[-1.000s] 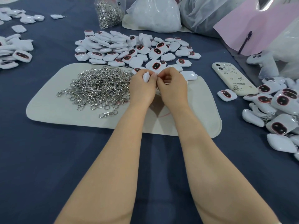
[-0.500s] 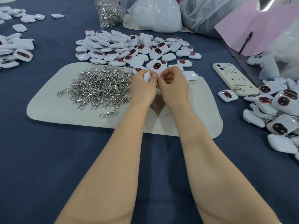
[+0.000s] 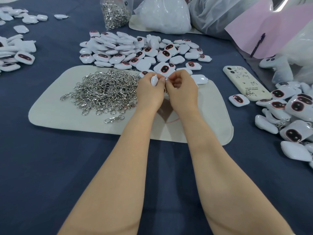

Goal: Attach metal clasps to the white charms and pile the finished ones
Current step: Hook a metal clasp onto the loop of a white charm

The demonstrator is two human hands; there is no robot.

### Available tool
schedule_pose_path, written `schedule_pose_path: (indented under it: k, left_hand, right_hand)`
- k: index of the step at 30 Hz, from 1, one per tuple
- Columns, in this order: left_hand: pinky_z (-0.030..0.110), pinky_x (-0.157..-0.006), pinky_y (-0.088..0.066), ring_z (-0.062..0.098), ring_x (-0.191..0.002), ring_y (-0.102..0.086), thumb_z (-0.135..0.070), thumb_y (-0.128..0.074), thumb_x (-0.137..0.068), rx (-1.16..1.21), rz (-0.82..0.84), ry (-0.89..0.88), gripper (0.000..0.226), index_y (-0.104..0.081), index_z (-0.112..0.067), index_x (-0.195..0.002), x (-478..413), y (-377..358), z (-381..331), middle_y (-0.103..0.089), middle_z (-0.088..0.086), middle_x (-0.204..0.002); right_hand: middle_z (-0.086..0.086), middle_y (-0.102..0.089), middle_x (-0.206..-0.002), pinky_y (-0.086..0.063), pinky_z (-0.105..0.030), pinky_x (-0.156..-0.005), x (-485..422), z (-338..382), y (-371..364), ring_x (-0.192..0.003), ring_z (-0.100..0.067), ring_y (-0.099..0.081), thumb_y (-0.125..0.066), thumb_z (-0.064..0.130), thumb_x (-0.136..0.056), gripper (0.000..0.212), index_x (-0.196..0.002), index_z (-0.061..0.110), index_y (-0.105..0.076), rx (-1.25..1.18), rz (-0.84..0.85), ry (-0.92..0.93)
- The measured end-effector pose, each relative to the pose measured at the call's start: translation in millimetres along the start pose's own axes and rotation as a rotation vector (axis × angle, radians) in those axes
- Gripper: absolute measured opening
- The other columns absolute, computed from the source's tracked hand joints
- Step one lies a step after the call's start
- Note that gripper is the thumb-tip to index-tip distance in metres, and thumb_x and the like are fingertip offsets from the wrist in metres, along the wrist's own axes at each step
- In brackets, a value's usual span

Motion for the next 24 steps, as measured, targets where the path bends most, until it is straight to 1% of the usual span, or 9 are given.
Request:
schedule_pose_path:
  k: [5, 8, 13, 15, 19, 22, 24]
  left_hand:
    - [0.043, -0.079, -0.051, 0.022, -0.074, -0.053, -0.008, -0.055, -0.089, -0.014, -0.004, -0.011, 0.025, -0.054, -0.024, -0.07, 0.5, 0.2, -0.5, -0.057, 0.001, -0.071]
    - [0.045, -0.082, -0.053, 0.021, -0.076, -0.054, -0.008, -0.056, -0.089, -0.022, -0.017, -0.025, 0.022, -0.055, -0.023, -0.072, 1.0, 0.7, -1.5, -0.059, 0.003, -0.075]
    - [0.048, -0.084, -0.053, 0.02, -0.075, -0.055, -0.01, -0.057, -0.089, 0.022, -0.018, -0.007, 0.025, -0.054, -0.026, -0.071, 2.1, 0.5, -0.6, -0.058, -0.001, -0.073]
    - [0.049, -0.084, -0.053, 0.021, -0.075, -0.055, -0.009, -0.056, -0.089, 0.037, -0.02, -0.007, 0.025, -0.054, -0.026, -0.071, 2.3, 0.8, -0.8, -0.058, -0.001, -0.071]
    - [0.049, -0.083, -0.053, 0.021, -0.076, -0.056, -0.01, -0.056, -0.089, 0.027, -0.015, -0.006, 0.025, -0.055, -0.026, -0.07, 1.5, 0.4, -0.3, -0.058, -0.002, -0.07]
    - [0.048, -0.082, -0.052, 0.022, -0.075, -0.056, -0.01, -0.056, -0.089, 0.023, -0.006, 0.0, 0.026, -0.055, -0.026, -0.069, 1.3, 0.1, -0.2, -0.057, -0.002, -0.069]
    - [0.048, -0.083, -0.053, 0.022, -0.075, -0.056, -0.009, -0.056, -0.089, 0.021, -0.001, 0.0, 0.026, -0.056, -0.026, -0.07, 1.7, 0.1, -0.7, -0.058, -0.002, -0.069]
  right_hand:
    - [0.015, -0.053, -0.072, -0.041, -0.004, -0.063, -1.1, -1.5, -1.2, -0.061, 0.009, -0.05, -0.06, 0.008, -0.085, 0.011, -0.086, 0.017, -0.054, -0.012, 0.012, -0.016]
    - [0.014, -0.053, -0.075, -0.041, -0.003, -0.062, -1.1, -2.6, -2.9, -0.064, 0.005, -0.05, -0.059, 0.007, -0.086, 0.012, -0.089, 0.016, -0.052, -0.034, 0.038, -0.037]
    - [0.012, -0.056, -0.077, -0.042, -0.003, -0.063, -1.5, -3.5, -0.6, -0.069, 0.003, -0.053, -0.061, 0.01, -0.087, 0.009, -0.088, 0.016, -0.054, -0.072, 0.027, -0.073]
    - [0.01, -0.058, -0.079, -0.044, -0.006, -0.067, -1.9, -2.9, 0.4, -0.072, -0.001, -0.055, -0.061, 0.01, -0.086, 0.008, -0.087, 0.015, -0.056, -0.078, 0.016, -0.078]
    - [0.004, -0.061, -0.083, -0.047, -0.016, -0.076, -1.2, -2.8, 0.4, -0.079, -0.008, -0.057, -0.062, 0.009, -0.086, 0.007, -0.087, 0.014, -0.057, -0.071, 0.008, -0.087]
    - [0.006, -0.059, -0.082, -0.047, -0.017, -0.078, -2.1, -4.3, -0.6, -0.081, -0.008, -0.057, -0.062, 0.008, -0.086, 0.007, -0.088, 0.013, -0.057, -0.097, 0.013, -0.111]
    - [0.008, -0.058, -0.079, -0.047, -0.017, -0.077, -2.4, -5.2, -1.5, -0.079, -0.008, -0.056, -0.061, 0.008, -0.086, 0.007, -0.088, 0.014, -0.057, -0.107, 0.018, -0.121]
Point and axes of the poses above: each hand's wrist, its own x-axis away from the middle knuckle, its own y-axis out of the back of the hand, z = x × y, the point moved 6 cm from there along -x, towards the middle knuckle
